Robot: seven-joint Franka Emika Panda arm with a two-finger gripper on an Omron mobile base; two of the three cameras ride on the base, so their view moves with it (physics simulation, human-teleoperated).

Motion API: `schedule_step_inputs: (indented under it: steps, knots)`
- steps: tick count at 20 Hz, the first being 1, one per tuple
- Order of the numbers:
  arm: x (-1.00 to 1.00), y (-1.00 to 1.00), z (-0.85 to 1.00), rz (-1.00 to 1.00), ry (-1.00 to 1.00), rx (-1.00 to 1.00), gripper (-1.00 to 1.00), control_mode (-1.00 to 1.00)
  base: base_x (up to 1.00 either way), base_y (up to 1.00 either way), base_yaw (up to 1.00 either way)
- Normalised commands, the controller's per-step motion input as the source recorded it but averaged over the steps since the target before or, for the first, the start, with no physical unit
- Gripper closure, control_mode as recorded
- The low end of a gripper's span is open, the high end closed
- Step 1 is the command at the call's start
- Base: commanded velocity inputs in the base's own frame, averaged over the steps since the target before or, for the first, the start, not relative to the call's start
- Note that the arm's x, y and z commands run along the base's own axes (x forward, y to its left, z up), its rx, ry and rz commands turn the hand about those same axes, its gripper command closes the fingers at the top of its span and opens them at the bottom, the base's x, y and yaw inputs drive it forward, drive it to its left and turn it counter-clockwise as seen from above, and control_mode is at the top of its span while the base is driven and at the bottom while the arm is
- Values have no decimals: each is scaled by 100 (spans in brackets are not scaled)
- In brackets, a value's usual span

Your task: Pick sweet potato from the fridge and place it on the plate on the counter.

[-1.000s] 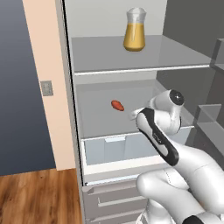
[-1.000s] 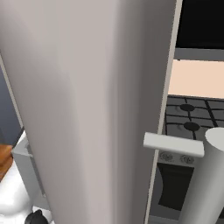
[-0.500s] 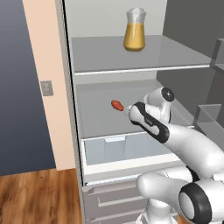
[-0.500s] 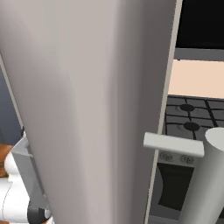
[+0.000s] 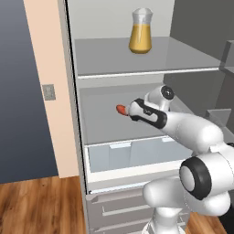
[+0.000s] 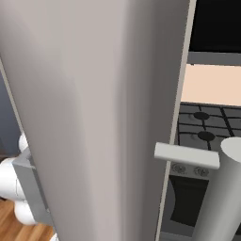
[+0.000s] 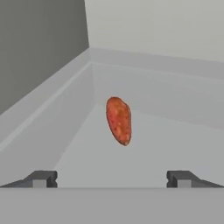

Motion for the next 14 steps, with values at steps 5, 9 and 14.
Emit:
schedule_step_inputs:
  steps: [5, 9, 14]
  knots:
    - [44, 9, 0, 0, 0, 0, -100, -100, 0, 0, 0]
    - [33, 9, -8, 0, 2, 0, -100, -100, 0, 0, 0]
    - [40, 15, -24, 0, 1, 0, -100, -100, 0, 0, 0]
